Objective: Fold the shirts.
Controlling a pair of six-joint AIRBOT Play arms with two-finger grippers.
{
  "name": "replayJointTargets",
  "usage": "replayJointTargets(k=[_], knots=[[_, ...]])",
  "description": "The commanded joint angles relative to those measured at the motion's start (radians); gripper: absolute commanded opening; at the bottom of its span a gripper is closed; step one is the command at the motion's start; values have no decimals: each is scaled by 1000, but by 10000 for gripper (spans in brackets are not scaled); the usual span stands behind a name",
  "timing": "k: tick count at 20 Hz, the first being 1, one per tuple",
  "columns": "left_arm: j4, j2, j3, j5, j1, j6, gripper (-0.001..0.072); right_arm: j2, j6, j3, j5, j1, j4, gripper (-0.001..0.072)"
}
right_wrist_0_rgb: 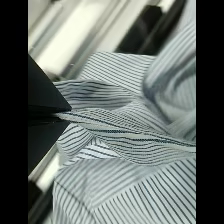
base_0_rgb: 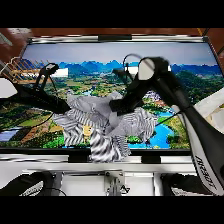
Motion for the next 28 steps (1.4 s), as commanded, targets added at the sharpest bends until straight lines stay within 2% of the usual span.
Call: replayJointTargets(k=[1,5,12,14,15,16,17,21,23,28], knots=[[2,29,102,-109,8,10,58,77,26,170,-43,-6,-179,90],[-6,67,166,-109,8,-36,58,125,110,216,-48,-2,-142,90],[126,-51,52,-104,18,-35,62,27,115,216,3,77,-187,90],[126,-101,40,-81,48,-35,110,3,116,216,-16,77,-186,89],[123,-122,41,-59,65,-36,194,-8,116,216,-31,80,-181,90],[114,-138,42,-37,87,-36,322,-17,115,216,-43,79,-167,90],[99,-145,47,-22,112,-35,358,-24,115,216,-61,79,-150,89],[64,-146,139,6,265,-41,363,-28,117,216,-149,79,-122,90],[54,-146,221,48,359,-90,525,-28,124,216,-179,79,-107,90],[55,-158,362,117,619,-120,551,-28,126,216,-269,79,-108,90]])
